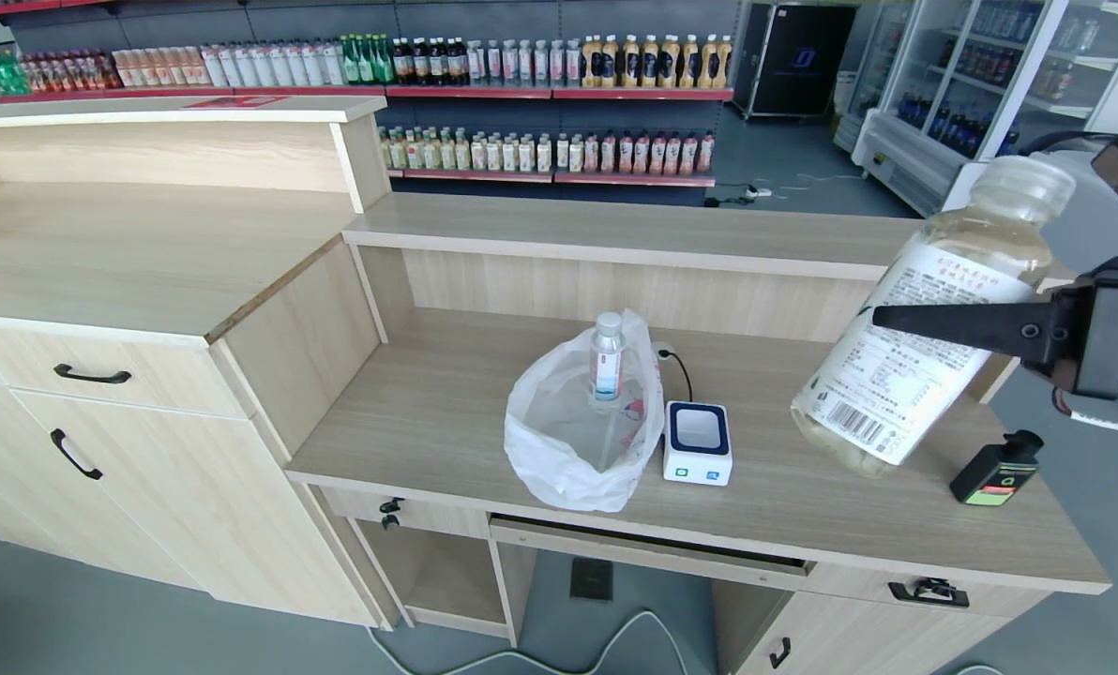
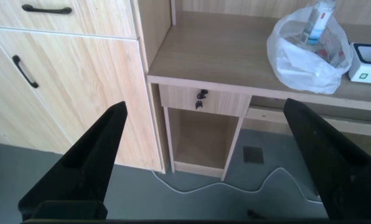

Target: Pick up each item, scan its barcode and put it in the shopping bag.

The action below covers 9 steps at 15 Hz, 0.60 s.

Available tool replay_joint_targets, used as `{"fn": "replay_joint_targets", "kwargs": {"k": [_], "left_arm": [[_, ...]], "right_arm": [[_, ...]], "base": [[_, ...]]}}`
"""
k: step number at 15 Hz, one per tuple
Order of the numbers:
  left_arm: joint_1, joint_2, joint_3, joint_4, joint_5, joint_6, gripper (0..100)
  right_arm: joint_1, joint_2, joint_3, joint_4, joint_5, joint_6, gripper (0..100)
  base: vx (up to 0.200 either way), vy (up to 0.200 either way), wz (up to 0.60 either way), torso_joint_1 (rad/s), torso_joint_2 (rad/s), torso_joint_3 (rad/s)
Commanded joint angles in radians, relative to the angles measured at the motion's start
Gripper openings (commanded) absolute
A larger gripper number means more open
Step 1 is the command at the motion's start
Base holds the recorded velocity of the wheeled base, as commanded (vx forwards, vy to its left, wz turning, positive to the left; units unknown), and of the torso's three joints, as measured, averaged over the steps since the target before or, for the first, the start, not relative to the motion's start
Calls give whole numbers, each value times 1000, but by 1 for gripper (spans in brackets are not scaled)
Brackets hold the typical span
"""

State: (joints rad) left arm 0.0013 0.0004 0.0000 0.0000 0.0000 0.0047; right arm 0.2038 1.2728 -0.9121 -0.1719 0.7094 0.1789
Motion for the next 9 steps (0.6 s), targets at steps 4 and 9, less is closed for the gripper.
{"fn": "replay_joint_targets", "kwargs": {"k": [4,9], "left_arm": [[0,0,0,0,0,0,100],[0,0,0,0,0,0,100]], "right_arm": [[103,-108,13,97,-1,1,0],[106,-202,81,170,1,2,0]], "base": [[0,0,0,0,0,0],[0,0,0,0,0,0]]}}
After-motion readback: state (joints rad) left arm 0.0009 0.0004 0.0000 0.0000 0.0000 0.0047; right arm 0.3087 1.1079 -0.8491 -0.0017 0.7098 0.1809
